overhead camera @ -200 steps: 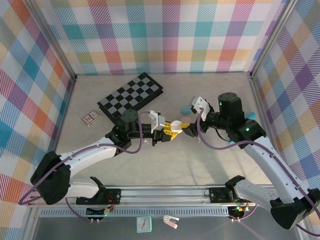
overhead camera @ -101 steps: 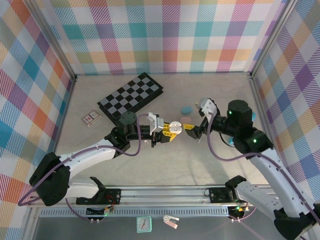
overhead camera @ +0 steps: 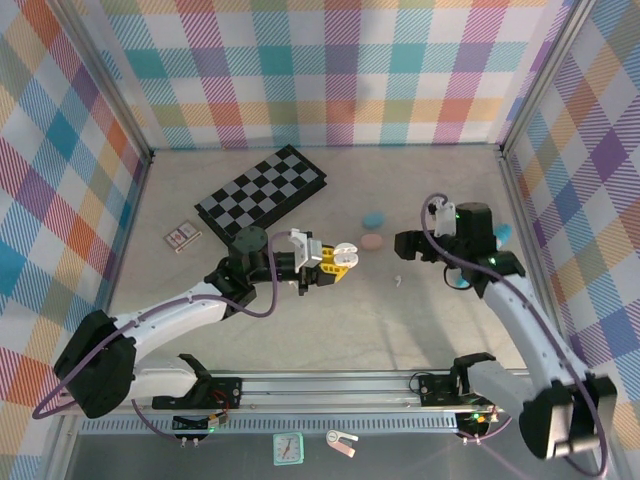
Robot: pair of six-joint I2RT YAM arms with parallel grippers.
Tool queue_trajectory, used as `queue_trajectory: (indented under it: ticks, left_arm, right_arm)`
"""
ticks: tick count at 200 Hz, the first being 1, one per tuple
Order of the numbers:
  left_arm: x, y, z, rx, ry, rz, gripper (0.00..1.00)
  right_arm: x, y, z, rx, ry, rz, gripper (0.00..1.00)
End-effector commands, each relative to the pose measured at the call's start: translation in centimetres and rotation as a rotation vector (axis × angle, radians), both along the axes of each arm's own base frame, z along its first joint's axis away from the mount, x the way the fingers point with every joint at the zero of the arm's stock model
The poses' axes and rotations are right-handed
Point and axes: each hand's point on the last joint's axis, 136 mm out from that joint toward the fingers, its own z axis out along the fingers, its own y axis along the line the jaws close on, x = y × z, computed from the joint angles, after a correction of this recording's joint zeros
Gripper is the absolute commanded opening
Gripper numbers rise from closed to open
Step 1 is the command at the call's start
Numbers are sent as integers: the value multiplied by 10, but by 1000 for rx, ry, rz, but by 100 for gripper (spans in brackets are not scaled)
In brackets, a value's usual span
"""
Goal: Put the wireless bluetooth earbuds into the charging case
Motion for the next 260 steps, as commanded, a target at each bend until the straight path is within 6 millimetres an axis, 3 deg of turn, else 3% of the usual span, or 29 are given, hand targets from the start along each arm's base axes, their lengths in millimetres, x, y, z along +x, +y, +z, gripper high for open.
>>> queue_trajectory:
  ticks: [1, 17, 52, 122, 148, 192, 260]
  left_arm:
    - [-4, 6, 4, -3, -48, 3, 11]
    - [-4, 7, 4, 6, -55, 10, 12]
    - [-2, 9, 2, 33, -56, 28, 11]
    - [2, 9, 0, 50, -43, 48, 12]
    - [6, 8, 0, 51, -43, 61, 11]
    - [8, 5, -3, 51, -28, 55, 11]
    - [8, 4, -4, 48, -22, 45, 11]
  right_arm:
    - [-8, -6, -30, 2, 262, -107, 93]
    - [-14, -3, -51, -20, 402, -82, 94]
    - [-19, 7, -77, -30, 572, -9, 91]
    - [-15, 9, -114, -103, 835, 51, 69]
    - [-13, 6, -125, -142, 885, 66, 66]
    - [-9, 9, -140, -139, 925, 55, 46]
    - [-9, 13, -154, -142, 954, 53, 33]
